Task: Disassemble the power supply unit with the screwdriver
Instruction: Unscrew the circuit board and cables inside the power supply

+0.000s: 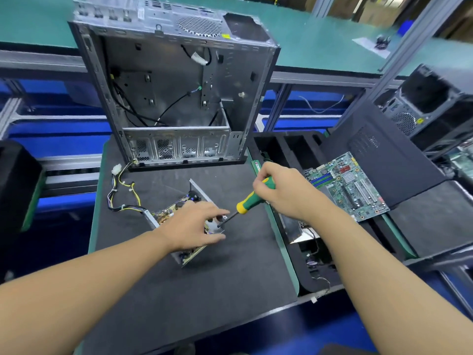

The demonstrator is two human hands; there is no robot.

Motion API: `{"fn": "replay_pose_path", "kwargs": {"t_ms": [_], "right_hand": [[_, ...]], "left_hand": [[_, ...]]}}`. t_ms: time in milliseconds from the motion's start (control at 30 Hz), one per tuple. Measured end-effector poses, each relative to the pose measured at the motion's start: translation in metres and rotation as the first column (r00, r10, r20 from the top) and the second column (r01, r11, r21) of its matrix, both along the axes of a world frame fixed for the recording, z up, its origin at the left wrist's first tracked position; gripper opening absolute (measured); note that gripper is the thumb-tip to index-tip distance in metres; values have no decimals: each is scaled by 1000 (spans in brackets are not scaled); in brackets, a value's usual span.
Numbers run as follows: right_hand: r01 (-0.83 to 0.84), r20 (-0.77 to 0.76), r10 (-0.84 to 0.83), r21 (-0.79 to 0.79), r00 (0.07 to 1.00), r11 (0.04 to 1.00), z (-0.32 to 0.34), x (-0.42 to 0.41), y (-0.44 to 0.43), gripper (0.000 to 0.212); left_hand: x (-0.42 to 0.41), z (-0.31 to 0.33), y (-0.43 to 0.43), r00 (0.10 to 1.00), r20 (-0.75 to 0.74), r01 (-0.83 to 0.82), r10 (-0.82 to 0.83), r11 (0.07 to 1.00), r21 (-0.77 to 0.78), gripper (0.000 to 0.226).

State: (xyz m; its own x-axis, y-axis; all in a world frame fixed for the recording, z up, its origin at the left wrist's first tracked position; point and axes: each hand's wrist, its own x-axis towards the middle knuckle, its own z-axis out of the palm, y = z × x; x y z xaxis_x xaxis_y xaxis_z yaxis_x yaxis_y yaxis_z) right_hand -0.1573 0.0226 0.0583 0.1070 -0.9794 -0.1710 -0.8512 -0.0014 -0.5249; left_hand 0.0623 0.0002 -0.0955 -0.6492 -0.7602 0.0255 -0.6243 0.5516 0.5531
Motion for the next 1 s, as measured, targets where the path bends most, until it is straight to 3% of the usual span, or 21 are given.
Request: {"fn": "replay_pose_path", "kwargs": {"t_ms": [100,233,300,367,433,500,567,633,700,833,867,933,1000], "right_hand": [[37,57,-37,1,998,999,-1,-8,4,14],[105,48,-105,-6,993,994,-4,-25,14,15],[173,34,-172,-26,985,985,-3,-43,18,15],[250,11,-250,-67,968,966,-2,-62,24,15],[330,-18,-334,-113,942,937,-5,-77,32,17],[417,-21,-423,-137,906,899,-10,-89,43,20],[486,-39,-498,-166,867,858,-14,-101,53,20],[528,-64,-549,-203,833,825,-13,-114,61,20],[555,-60,-581,-230,812,799,-10,-127,67,21],[577,-53,-608,-255,793,776,-5,-144,78,20],[584,-53,-614,-254,787,771,-5,-146,79,20],[586,-52,-615,-247,787,772,-6,-148,80,19],[573,-43,-600,-247,799,782,-8,-144,76,19]], "left_hand": [[-16,7,4,998,-63,24,-19,996,83,17],[-30,4,9,991,-100,-71,91,979,191,8],[-42,-1,14,983,-97,-115,155,937,329,6],[-61,-7,20,961,-108,-145,254,798,584,13],[-89,-13,30,913,-139,-119,382,578,807,17],[-121,-21,39,830,-126,-107,543,377,920,15],[-154,-28,46,735,-32,-142,677,200,969,13],[-187,-30,51,702,53,-115,710,40,993,14],[-218,-26,55,720,71,-33,690,-68,997,20],[-252,-5,55,802,-67,263,593,-252,931,20],[-255,-4,53,808,-98,308,581,-275,911,26],[-253,-7,50,812,-130,308,569,-228,924,34],[-240,-11,46,834,-127,195,537,-72,978,38]]}}
